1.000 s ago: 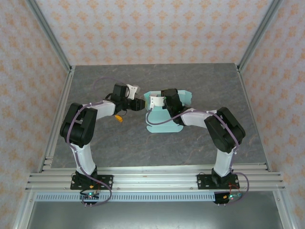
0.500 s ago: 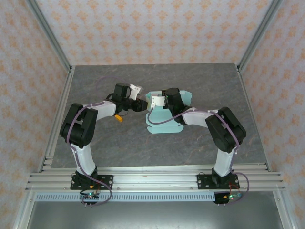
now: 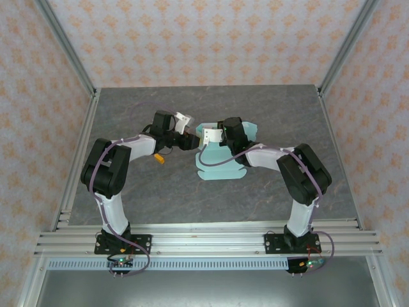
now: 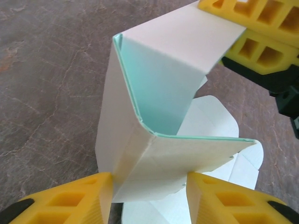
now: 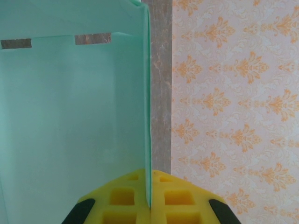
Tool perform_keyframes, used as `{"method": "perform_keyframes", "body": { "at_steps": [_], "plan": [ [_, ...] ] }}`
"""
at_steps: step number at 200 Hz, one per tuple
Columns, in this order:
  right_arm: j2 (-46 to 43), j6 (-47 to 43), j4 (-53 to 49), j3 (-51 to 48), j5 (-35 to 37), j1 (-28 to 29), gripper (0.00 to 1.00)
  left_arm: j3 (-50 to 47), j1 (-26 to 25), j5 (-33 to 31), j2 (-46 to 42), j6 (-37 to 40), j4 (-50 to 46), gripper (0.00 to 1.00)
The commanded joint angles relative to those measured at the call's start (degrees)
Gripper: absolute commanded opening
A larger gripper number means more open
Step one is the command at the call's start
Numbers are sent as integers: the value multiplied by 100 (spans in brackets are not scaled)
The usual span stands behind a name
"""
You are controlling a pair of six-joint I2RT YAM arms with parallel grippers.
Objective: Fold the paper box
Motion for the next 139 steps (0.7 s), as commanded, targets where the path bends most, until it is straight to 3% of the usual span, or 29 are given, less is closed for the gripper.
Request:
{"method": "perform_keyframes", "body": {
  "at_steps": [1,57,139],
  "plan": [
    [-117,-94,5,-42,-151,-5,0,167,-86,311,1,206,289,47],
    [-116,-191,-99,90,-238,-65,0,136,-86,465,10,415,253,49],
    [-133,-564,1114,-559,-293,-65,0,-18,-121,498,95,499,437,50]
  ]
}}
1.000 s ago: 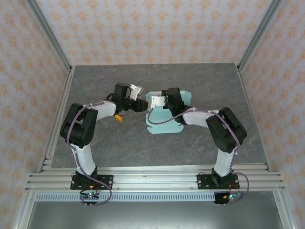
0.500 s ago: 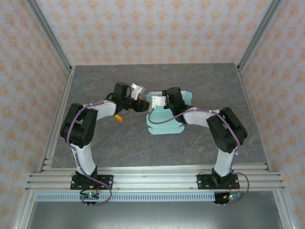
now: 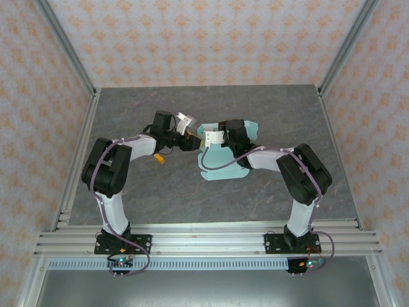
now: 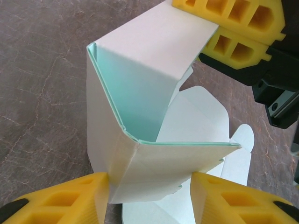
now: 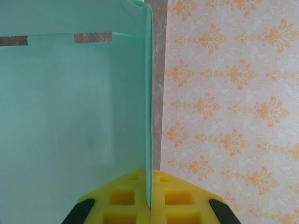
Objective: Fold the paper box
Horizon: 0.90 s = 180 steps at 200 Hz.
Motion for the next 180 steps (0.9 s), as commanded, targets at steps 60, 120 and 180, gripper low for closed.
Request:
{"method": "perform_keyframes", "body": {
  "at_steps": [60,120,180],
  "plan": [
    [-150,-225,954,-538,60,100,0,-287,-320,-211,60,273,638,49],
    [-180,22,1289,-818,163,174,0,-709,-438,-559,6,147,1258,49],
    [-393,268,1187,-987,126,180,0,-963,-471,-774,41,17,1860,52]
  ]
}}
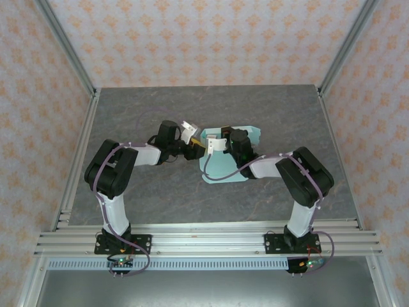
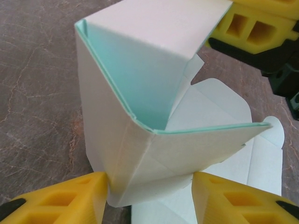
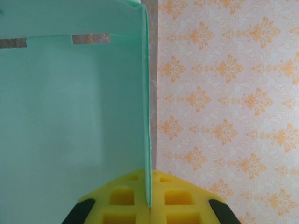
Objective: Fold the paper box
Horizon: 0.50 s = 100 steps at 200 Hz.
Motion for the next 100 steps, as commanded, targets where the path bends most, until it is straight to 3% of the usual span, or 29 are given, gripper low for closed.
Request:
{"method": "perform_keyframes", "body": {
  "at_steps": [1,69,100],
  "plan": [
    [-225,255,18,-75,-73,66,0,-121,-62,-203,35,-77,536,52],
    [-284,211,-404,66,-111,26,0,-168,-53,-214,37,-108,765,55],
    [-156,-47,-468,155,28,19,0,-91,-53,90,54,-233,839,54]
  ]
}}
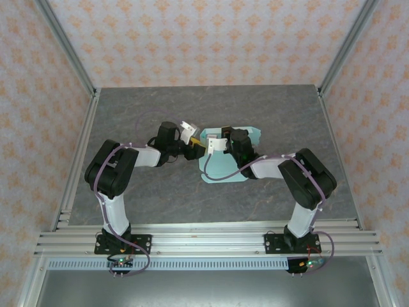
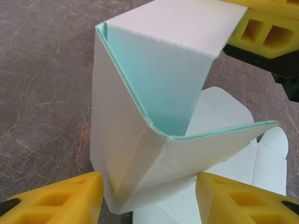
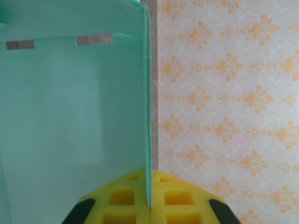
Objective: Fold the paper box
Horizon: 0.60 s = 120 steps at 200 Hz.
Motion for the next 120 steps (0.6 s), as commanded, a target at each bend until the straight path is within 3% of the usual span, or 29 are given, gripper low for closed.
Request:
{"method": "perform_keyframes", "body": {
  "at_steps": [1,120],
  "plan": [
    [1,-161,-228,142,25,7,0,39,-51,171,37,-108,398,54],
    [-141,-38,-874,348,-178,-102,0,250,1,564,24,-113,-38,53]
  ]
}}
